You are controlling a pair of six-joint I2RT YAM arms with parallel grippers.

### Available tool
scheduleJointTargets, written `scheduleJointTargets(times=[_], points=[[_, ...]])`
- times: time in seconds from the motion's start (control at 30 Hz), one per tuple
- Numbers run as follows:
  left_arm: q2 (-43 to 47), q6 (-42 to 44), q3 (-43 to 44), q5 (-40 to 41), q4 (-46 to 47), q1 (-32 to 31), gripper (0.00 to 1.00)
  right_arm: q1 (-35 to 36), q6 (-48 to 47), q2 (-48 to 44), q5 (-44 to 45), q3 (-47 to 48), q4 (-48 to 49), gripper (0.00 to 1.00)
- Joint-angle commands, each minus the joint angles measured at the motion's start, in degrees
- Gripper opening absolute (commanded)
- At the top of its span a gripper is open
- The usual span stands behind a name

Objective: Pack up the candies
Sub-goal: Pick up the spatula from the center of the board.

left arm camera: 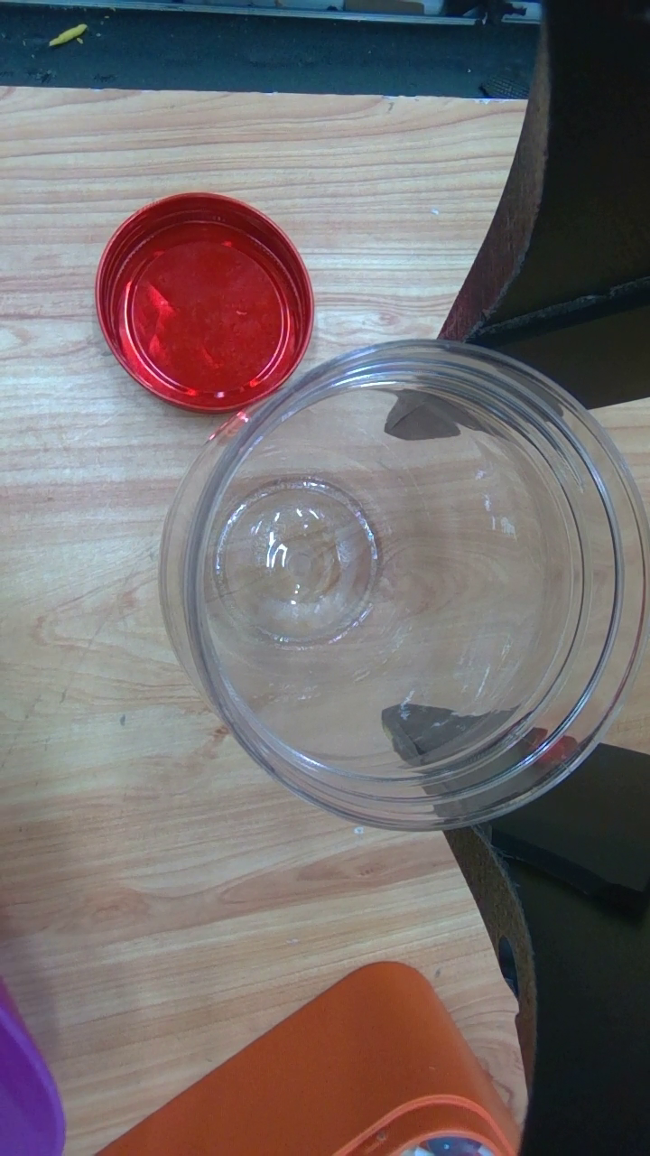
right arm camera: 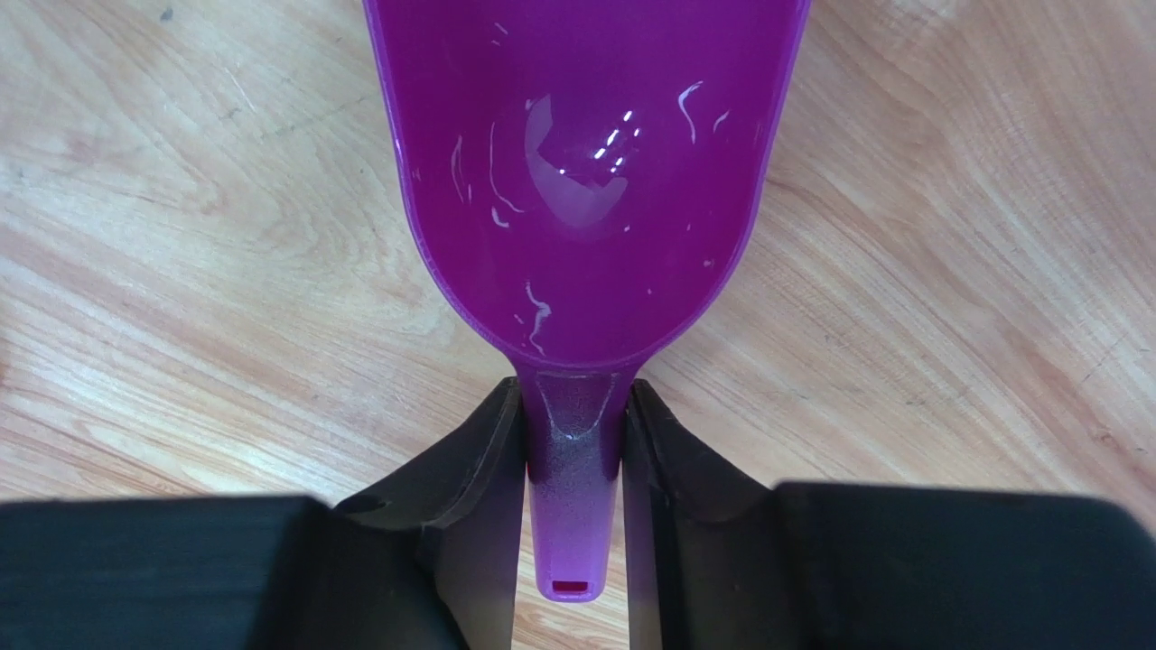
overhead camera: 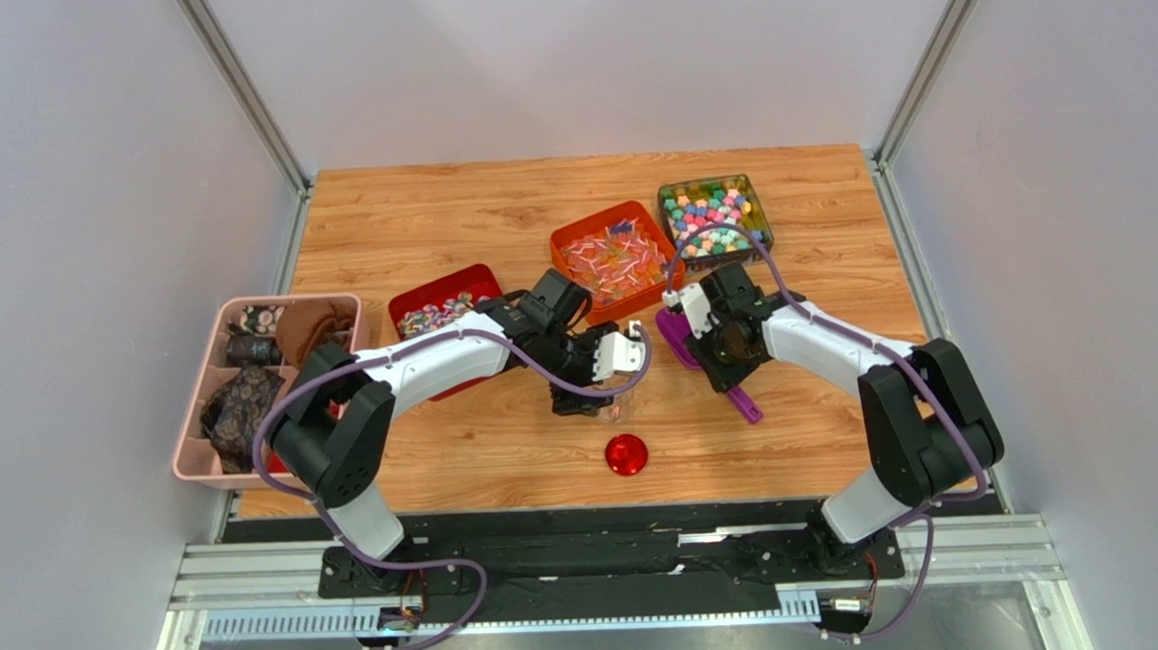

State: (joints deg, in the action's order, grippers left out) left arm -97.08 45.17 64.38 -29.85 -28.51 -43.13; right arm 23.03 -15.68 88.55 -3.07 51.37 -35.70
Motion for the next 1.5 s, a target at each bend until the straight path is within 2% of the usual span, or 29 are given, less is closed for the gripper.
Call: scheduleJointTargets(times=[0.0, 0.07, 0.27, 0.57, 0.77, 1.17, 1.47], points=[[1.89, -0.17, -0.66, -0.83, 0.03, -0.37, 0.80, 0.26, 0.21, 0.22, 1.22, 0.57, 1.43, 0.05], [1.72, -0.17, -0.57, -0.92, -0.05, -0.37, 0.80, 0.26, 0.13, -0.83, 1.66, 0.57, 1.51, 0.00], [1.01, -0.17, 0.48, -1.62, 0.03, -0.81, 0.80, -0.96, -0.23, -6.45, 5.88, 1.53, 1.78, 0.00], [-2.32, -0.25, 4.61, -1.27, -0.58, -3.09, 0.80, -12.81, -1.37, -17.35, 5.97, 4.35, 1.51, 0.00], [-6.10, -0.61, 9.17, -0.83, -0.75, -5.12, 0.80, -16.78, -2.16, -22.63, 4.30, 5.05, 1.16, 0.00], [-13.22, -1.31, 18.23, -0.13, -1.98, -9.24, 0.81, -18.72, -2.25, -27.64, 3.86, 4.70, 0.55, 0.00], [-14.54, -1.66, 19.64, 0.23, -2.51, -10.65, 0.84, -19.16, -1.98, -28.08, 1.31, 3.38, 1.16, 0.00]])
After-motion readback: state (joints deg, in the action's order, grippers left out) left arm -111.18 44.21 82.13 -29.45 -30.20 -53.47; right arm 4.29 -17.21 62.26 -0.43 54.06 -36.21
